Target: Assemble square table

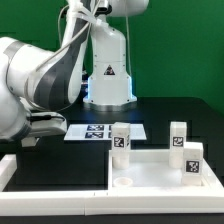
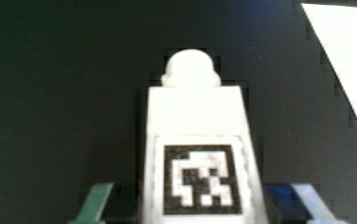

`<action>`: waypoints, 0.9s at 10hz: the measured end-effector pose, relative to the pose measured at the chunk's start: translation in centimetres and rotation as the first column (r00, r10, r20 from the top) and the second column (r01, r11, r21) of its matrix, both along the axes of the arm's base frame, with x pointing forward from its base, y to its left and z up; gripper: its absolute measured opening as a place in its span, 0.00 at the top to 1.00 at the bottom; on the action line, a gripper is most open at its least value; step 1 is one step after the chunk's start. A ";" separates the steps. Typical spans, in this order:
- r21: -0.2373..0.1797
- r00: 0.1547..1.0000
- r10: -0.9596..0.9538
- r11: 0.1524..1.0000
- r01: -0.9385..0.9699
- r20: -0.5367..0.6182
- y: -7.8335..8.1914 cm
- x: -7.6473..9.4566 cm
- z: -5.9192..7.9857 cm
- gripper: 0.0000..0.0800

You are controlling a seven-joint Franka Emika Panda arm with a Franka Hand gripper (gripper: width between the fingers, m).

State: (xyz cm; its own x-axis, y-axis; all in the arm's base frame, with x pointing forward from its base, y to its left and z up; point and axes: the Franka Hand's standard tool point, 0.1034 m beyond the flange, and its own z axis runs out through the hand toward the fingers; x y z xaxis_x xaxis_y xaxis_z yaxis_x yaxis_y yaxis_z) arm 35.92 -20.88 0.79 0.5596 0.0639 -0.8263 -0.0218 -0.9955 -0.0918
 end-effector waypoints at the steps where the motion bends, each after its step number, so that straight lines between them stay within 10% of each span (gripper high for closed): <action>1: 0.000 1.000 0.000 1.000 0.000 0.000 0.0 0.0 0.0 0.64; 3: 0.005 1.000 0.027 1.000 -0.027 -0.001 1.1 1.8 1.9 0.64; 7: 0.029 0.996 0.047 0.998 -0.049 0.082 3.6 6.8 9.9 0.64; 9: 0.012 0.975 0.050 0.998 -0.054 0.214 2.9 7.5 8.8 0.64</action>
Offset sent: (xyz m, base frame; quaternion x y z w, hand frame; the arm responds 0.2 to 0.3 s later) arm 0.0472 0.0228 0.0717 -0.0142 -0.0104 -0.0187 0.9997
